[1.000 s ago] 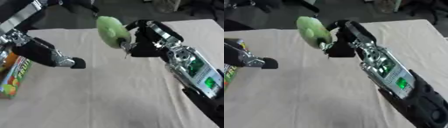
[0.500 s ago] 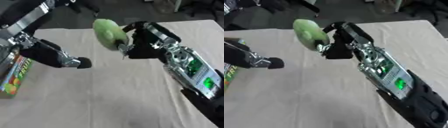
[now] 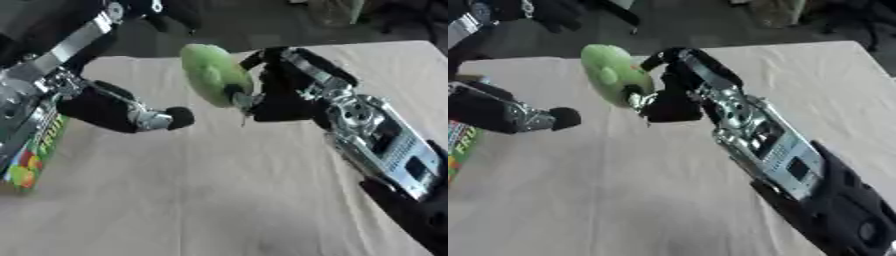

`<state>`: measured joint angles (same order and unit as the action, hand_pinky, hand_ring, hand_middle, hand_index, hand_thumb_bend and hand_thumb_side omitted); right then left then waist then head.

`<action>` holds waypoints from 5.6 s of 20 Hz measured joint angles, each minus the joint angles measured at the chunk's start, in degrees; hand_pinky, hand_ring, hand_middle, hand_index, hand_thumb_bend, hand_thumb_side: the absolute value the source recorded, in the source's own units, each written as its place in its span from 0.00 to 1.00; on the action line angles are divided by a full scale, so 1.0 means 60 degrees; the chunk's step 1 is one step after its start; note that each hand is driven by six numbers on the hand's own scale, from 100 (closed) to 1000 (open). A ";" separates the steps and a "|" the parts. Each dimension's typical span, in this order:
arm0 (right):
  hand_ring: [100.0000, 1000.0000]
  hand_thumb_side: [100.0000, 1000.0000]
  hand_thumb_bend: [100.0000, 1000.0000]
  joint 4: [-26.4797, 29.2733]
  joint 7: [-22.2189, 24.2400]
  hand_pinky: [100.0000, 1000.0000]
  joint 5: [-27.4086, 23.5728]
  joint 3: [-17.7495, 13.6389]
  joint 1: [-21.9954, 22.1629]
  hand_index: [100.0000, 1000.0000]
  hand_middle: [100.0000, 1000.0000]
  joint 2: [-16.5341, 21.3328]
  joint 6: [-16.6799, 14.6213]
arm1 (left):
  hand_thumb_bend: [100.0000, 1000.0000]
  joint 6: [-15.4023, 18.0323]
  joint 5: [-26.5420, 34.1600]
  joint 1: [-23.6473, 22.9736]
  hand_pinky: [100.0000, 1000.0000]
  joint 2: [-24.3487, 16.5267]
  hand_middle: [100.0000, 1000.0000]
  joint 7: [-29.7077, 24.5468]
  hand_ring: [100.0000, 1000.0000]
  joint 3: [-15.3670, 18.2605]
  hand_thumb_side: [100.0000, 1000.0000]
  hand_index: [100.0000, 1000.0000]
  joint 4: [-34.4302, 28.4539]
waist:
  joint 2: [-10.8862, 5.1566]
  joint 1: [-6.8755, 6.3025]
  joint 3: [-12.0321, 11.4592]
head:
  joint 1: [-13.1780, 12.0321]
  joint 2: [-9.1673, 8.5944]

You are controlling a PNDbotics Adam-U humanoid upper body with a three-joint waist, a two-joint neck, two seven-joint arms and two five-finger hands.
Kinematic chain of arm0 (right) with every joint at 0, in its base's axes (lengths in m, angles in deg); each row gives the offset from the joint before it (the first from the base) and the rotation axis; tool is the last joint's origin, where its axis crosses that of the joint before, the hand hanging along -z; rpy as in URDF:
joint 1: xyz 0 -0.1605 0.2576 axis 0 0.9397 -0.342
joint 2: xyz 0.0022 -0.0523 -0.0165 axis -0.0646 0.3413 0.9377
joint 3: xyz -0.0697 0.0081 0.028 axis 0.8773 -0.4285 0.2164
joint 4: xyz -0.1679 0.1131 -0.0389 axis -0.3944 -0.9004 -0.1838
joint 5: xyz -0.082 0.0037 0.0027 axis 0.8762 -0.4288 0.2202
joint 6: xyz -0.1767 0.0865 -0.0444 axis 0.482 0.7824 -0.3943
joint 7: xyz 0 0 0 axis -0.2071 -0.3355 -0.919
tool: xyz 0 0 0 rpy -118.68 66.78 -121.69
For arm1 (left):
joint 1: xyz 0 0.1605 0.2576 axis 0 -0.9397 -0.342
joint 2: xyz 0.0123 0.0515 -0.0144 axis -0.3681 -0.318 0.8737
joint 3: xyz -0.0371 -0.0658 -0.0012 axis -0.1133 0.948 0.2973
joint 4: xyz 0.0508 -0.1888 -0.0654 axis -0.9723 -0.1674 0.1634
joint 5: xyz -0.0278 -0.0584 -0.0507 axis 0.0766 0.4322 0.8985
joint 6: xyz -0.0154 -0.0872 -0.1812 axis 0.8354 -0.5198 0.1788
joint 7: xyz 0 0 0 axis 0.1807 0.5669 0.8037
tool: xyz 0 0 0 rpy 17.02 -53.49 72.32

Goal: Pick up the objects with one hand, pass them to the other hand, and then place them into the box on the other side of the table.

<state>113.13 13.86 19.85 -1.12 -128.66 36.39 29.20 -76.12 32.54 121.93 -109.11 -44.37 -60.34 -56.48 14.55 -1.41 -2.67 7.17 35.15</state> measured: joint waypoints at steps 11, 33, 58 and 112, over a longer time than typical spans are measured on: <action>0.17 0.00 0.11 0.0000 0.0273 0.36 0.0133 0.0126 -0.0082 0.16 0.00 -0.0007 0.0244 | 0.63 0.0141 -0.0552 -0.0072 0.70 0.0162 0.75 -0.0105 0.83 -0.0013 0.00 0.74 0.0197 | 0.0000 0.0008 0.0006 | -0.0079 0.0001; 0.17 0.00 0.13 0.0000 0.0966 0.35 0.0717 0.0229 -0.0249 0.15 0.00 -0.0165 0.0314 | 0.46 0.0667 -0.1454 -0.0101 0.70 0.0413 0.73 -0.0135 0.81 -0.0148 0.00 0.72 0.0404 | 0.0000 0.0049 0.0028 | -0.0139 -0.0001; 0.16 0.00 0.15 0.0000 0.1428 0.33 0.1119 0.0230 -0.0194 0.14 0.00 -0.0159 0.0080 | 0.58 0.1009 -0.2530 -0.0188 0.71 0.0579 0.73 0.0153 0.81 -0.0175 0.00 0.72 0.0998 | 0.0000 0.0070 0.0034 | -0.0181 -0.0020; 0.15 0.00 0.03 0.0005 0.1821 0.30 0.1677 0.0218 -0.0260 0.13 0.00 -0.0154 -0.0014 | 0.22 0.1845 -0.4309 -0.0226 0.51 0.1247 0.44 0.2429 0.58 -0.0296 0.00 0.49 0.2415 | 0.0000 0.0110 0.0068 | -0.0299 -0.0175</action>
<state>113.16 24.79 29.91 0.19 -130.22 35.46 29.12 -65.05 6.69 120.58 -101.62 -29.79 -62.12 -41.99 14.55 -0.75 -2.26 5.38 34.10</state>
